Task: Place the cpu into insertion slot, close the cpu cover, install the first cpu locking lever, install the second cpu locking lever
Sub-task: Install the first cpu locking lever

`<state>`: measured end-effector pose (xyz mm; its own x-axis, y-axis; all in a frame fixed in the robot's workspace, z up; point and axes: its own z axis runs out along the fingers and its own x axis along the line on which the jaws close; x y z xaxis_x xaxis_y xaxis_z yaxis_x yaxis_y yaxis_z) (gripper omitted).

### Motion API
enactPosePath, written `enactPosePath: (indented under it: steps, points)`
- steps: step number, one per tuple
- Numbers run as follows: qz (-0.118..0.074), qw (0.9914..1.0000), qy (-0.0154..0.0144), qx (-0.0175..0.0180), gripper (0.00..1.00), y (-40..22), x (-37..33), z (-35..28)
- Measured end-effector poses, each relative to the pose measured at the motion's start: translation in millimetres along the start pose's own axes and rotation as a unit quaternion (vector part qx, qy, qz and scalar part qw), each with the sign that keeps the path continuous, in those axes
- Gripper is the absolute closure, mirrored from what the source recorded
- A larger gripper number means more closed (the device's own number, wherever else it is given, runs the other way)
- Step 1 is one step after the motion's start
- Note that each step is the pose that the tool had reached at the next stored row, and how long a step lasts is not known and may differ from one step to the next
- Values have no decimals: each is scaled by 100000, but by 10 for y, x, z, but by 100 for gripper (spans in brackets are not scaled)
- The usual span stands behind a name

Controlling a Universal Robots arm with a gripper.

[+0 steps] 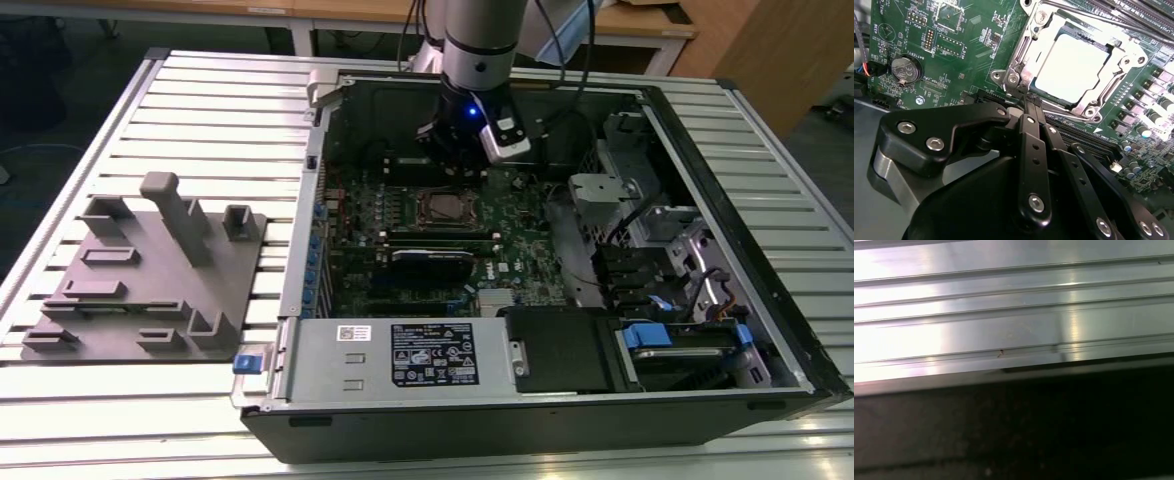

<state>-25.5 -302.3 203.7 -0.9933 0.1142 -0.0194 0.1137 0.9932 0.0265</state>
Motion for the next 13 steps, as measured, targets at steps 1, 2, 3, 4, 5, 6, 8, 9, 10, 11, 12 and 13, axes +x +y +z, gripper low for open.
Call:
enactPosePath:
  steps: [1, 2, 3, 4, 5, 6, 8, 9, 10, 11, 12, 13]
  points:
    - [2, 100000, 3, 15, 90, 0, 0, 1]
    - [0, 100000, 2, 24, 90, 0, 0, 2]
    - [-1, 100000, -2, 47, 90, 0, -1, 3]
    - [-11, 100000, -14, 86, 90, 0, -2, 4]
    - [-19, 100000, -27, 161, 90, 1, -2, 5]
    - [-18, 100000, -32, 250, 90, 1, -2, 5]
    - [-13, 99999, -43, 357, 90, 0, -2, 8]
    - [-17, 99999, -48, 402, 90, 0, -2, 10]
    - [-18, 99999, -52, 451, 90, 0, -2, 11]
    - [-16, 99999, -50, 488, 90, 0, -2, 11]
    - [-17, 99999, -55, 516, 90, 0, -2, 11]
    - [-20, 99998, -66, 554, 90, 0, -3, 13]
